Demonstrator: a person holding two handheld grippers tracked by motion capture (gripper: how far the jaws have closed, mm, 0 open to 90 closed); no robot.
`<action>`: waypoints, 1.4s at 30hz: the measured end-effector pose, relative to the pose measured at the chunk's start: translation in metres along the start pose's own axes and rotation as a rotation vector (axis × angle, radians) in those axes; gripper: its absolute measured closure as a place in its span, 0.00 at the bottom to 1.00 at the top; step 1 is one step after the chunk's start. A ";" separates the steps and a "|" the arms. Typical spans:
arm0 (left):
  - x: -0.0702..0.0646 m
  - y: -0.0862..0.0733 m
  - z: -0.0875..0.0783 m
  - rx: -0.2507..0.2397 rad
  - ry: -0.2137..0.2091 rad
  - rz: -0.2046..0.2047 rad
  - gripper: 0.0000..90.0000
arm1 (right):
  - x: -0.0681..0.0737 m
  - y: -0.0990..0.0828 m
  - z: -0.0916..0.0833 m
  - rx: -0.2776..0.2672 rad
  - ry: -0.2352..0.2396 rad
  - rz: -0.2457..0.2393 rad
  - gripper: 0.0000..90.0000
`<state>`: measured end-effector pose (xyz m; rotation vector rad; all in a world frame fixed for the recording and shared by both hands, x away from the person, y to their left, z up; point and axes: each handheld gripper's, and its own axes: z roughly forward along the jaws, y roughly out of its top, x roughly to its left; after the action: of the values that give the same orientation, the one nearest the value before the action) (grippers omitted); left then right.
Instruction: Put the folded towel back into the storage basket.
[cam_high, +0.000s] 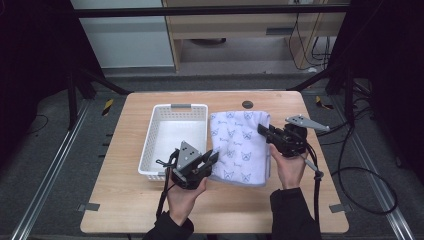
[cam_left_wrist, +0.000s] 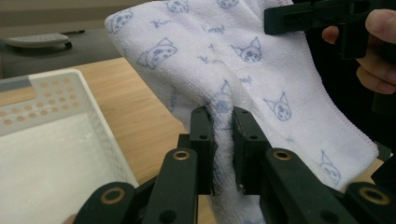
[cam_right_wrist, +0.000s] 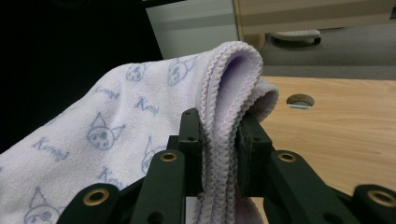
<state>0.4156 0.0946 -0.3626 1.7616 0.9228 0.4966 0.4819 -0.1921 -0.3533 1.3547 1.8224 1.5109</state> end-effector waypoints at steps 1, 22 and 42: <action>0.001 0.001 -0.001 -0.003 0.001 -0.002 0.88 | 0.002 0.003 0.000 -0.002 0.001 -0.007 0.83; 0.024 0.013 -0.021 -0.026 0.038 0.017 0.89 | 0.033 0.027 0.014 -0.011 0.009 -0.068 0.83; 0.061 0.011 -0.046 -0.041 0.091 -0.003 0.89 | 0.070 0.037 0.048 -0.014 0.048 -0.103 0.83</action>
<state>0.4247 0.1685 -0.3410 1.7116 0.9726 0.5941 0.5042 -0.1095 -0.3170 1.2083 1.8765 1.5115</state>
